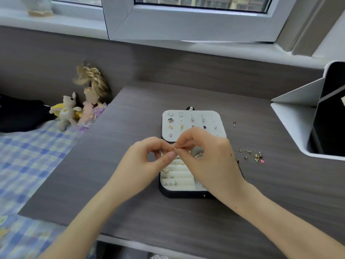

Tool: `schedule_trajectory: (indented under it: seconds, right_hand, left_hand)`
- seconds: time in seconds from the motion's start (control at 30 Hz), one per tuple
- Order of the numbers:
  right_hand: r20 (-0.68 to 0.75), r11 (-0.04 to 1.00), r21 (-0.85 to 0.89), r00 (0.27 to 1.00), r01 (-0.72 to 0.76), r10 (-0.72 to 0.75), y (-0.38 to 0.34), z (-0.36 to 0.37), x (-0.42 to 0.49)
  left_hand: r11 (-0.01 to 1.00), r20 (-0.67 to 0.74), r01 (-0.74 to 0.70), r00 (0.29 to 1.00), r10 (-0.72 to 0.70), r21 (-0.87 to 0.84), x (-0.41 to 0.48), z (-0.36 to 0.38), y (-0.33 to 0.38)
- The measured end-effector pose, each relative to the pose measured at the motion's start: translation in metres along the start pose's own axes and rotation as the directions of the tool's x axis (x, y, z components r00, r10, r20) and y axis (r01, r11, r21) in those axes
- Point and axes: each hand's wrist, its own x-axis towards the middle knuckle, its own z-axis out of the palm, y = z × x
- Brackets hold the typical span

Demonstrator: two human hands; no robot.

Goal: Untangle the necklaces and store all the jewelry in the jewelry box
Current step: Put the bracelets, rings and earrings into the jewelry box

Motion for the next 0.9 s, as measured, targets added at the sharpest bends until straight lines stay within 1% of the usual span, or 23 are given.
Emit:
schedule_trajectory:
  seconds: [0.07, 0.13, 0.17, 0.2, 0.27, 0.4, 0.57, 0.7, 0.73, 0.77, 0.8, 0.87, 0.9]
  right_hand:
    - [-0.047, 0.986, -0.128, 0.993, 0.103, -0.110, 0.004, 0.004, -0.009]
    - [-0.014, 0.937, -0.272, 0.973, 0.219, -0.232, 0.010, 0.009, -0.019]
    - [0.022, 0.909, -0.323, 0.962, 0.263, -0.271, 0.012, 0.011, -0.023]
    - [0.056, 0.886, -0.359, 0.954, 0.294, -0.293, 0.013, 0.012, -0.026]
    - [0.111, 0.860, -0.402, 0.949, 0.314, -0.294, 0.012, 0.013, -0.027]
    - [0.195, 0.849, -0.398, 0.937, 0.347, -0.291, 0.007, 0.011, -0.024]
    - [0.332, 0.827, -0.377, 0.895, 0.416, -0.299, 0.007, 0.011, -0.022]
    - [0.394, 0.891, -0.270, 0.886, 0.364, -0.243, 0.011, 0.005, -0.025]
    - [0.371, 0.903, -0.257, 0.898, 0.345, -0.238, 0.011, -0.001, -0.026]
    - [0.312, 0.910, -0.269, 0.922, 0.316, -0.228, 0.012, -0.011, -0.026]
    - [0.220, 0.916, -0.299, 0.953, 0.269, -0.208, 0.016, -0.024, -0.026]
    - [0.019, 0.917, -0.385, 0.994, 0.104, -0.105, 0.035, -0.056, -0.026]
    - [-0.032, 0.897, -0.442, 0.999, 0.023, -0.041, 0.047, -0.073, -0.027]
  left_hand:
    - [0.996, -0.053, -0.019, 0.998, 0.024, 0.084, -0.006, 0.003, -0.005]
    - [0.981, -0.123, -0.045, 0.990, 0.069, 0.191, -0.013, 0.004, -0.010]
    - [0.975, -0.156, -0.045, 0.985, 0.079, 0.216, -0.017, 0.004, -0.013]
    - [0.974, -0.186, -0.038, 0.979, 0.080, 0.222, -0.021, 0.004, -0.015]
    - [0.972, -0.239, -0.026, 0.968, 0.083, 0.232, -0.028, 0.006, -0.017]
    - [0.965, -0.279, -0.034, 0.954, 0.109, 0.260, -0.035, 0.013, -0.020]
    - [0.970, -0.305, -0.036, 0.946, 0.111, 0.240, -0.033, 0.015, -0.022]
    - [0.970, -0.299, -0.040, 0.947, 0.113, 0.240, -0.029, 0.015, -0.019]
    - [0.969, -0.296, -0.046, 0.948, 0.118, 0.242, -0.027, 0.014, -0.017]
    - [0.970, -0.295, -0.052, 0.948, 0.123, 0.238, -0.025, 0.013, -0.015]
    - [0.971, -0.292, -0.059, 0.948, 0.127, 0.233, -0.021, 0.011, -0.012]
    - [0.967, -0.259, -0.085, 0.955, 0.148, 0.241, -0.012, 0.009, -0.003]
    - [0.961, -0.227, -0.105, 0.960, 0.165, 0.255, -0.005, 0.010, 0.002]
